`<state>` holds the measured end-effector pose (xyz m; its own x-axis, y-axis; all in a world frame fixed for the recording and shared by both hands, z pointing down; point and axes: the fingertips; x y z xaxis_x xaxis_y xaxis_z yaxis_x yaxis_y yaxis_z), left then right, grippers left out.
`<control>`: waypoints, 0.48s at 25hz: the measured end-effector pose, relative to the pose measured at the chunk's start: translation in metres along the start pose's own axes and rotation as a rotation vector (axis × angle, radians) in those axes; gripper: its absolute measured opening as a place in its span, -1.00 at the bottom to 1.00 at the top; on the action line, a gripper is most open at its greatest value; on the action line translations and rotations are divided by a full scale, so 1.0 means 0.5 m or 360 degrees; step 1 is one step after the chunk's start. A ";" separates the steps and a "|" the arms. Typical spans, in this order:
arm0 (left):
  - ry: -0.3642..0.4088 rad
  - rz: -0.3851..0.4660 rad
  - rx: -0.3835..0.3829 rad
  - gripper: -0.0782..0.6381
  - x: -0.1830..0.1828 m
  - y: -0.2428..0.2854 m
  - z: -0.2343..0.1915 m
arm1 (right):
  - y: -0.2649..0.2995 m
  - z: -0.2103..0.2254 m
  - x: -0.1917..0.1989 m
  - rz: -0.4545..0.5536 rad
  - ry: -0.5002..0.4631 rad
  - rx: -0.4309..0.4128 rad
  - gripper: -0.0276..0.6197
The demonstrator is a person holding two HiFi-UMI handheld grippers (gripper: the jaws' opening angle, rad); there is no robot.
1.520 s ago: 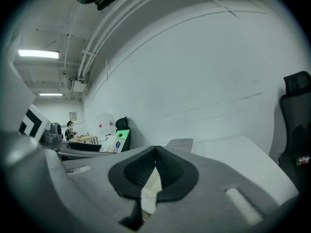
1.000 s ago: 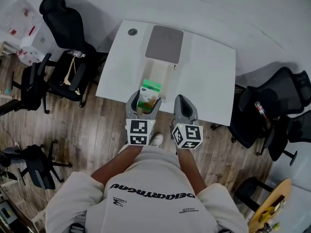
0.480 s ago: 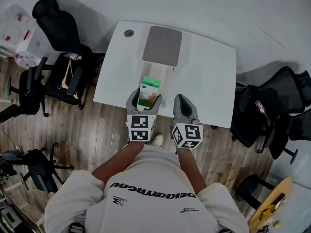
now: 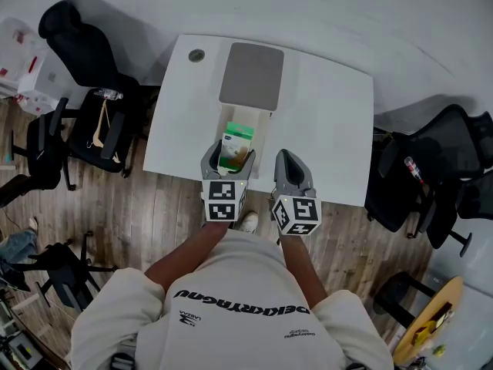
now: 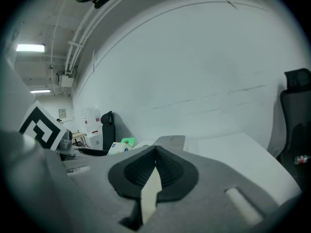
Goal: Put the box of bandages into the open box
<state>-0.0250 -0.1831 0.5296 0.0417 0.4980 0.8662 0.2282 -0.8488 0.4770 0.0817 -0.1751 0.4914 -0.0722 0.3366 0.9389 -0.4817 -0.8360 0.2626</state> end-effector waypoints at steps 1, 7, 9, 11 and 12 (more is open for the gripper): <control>-0.0004 -0.0005 -0.0002 0.23 0.000 0.006 -0.001 | 0.004 0.003 0.002 -0.0005 0.0004 0.0002 -0.92; -0.0004 -0.0058 -0.0014 0.22 0.011 0.045 -0.010 | 0.033 0.013 0.012 -0.0030 0.0002 0.0010 -0.92; -0.0010 -0.0088 -0.0021 0.22 0.020 0.054 -0.013 | 0.039 0.015 0.015 -0.0038 0.0007 0.0012 -0.92; -0.0003 -0.0113 -0.0027 0.22 0.029 0.065 -0.013 | 0.042 0.019 0.018 -0.0045 0.0010 0.0016 -0.92; 0.0007 -0.0124 -0.0030 0.22 0.034 0.070 -0.013 | 0.044 0.021 0.020 -0.0049 0.0012 0.0019 -0.92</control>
<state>-0.0228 -0.2055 0.5621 0.0200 0.5621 0.8268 0.2122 -0.8105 0.5459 0.0798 -0.1946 0.5090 -0.0642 0.3658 0.9285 -0.4733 -0.8303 0.2943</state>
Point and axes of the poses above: the fingertips, and each gripper's own axes: y forward along the fingers, z to its right, x out of its underside, and after that the axes turned 6 degrees about -x, right-handed
